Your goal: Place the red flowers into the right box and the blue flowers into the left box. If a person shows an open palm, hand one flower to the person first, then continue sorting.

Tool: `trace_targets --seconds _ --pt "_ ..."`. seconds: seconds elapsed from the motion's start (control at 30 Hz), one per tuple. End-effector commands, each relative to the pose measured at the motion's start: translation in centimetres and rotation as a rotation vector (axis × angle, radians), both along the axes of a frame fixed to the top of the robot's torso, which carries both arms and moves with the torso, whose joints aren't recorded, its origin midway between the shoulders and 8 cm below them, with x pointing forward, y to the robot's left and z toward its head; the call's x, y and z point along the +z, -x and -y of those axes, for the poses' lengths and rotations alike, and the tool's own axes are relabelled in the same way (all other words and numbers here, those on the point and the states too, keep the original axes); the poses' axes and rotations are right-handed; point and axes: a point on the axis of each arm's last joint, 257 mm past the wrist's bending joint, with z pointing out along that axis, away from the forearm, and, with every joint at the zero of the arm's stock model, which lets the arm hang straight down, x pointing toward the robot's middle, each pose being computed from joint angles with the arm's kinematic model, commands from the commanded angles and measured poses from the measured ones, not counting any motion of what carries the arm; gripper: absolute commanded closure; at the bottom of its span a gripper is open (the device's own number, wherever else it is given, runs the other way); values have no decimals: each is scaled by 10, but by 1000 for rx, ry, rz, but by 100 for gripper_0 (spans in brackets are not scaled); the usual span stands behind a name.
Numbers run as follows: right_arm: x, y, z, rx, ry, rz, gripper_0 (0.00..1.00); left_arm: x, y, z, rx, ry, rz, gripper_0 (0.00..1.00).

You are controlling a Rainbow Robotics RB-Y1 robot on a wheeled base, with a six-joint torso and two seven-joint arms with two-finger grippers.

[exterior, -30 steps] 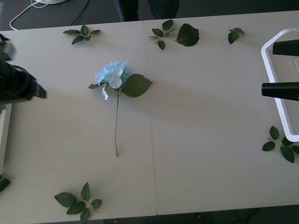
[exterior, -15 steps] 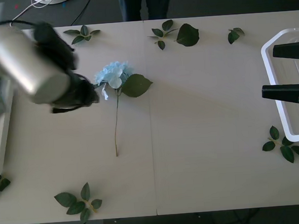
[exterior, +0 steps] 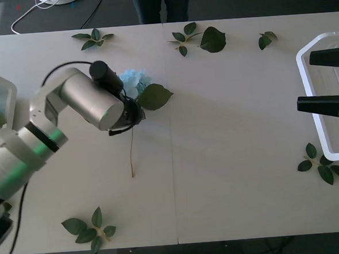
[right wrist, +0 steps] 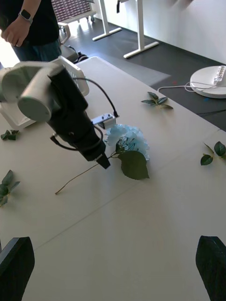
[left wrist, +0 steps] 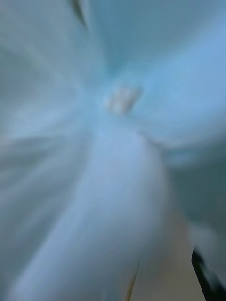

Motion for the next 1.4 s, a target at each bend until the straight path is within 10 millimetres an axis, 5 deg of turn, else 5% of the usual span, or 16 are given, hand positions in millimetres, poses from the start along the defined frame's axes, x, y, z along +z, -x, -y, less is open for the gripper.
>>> trace_targets --seconds 0.03,0.57,0.6,0.67,0.7,0.73,1.4 --pt "0 3 4 8 45 11 0 8 -13 29 -64 6 55 0" --pt "0 3 4 8 45 11 0 -10 -7 28 -128 -107 90 0" --pt "0 3 4 8 45 11 0 -11 -7 26 -129 -112 90 7" --pt "0 3 4 8 45 11 0 -12 -7 25 -136 -127 94 65" --pt "0 3 4 8 45 11 0 -13 -7 24 -137 -132 94 88" --pt "0 3 4 8 45 11 0 -13 -7 24 -137 -138 98 100" --pt "0 3 4 8 45 11 0 -7 -17 12 -128 -191 144 100"
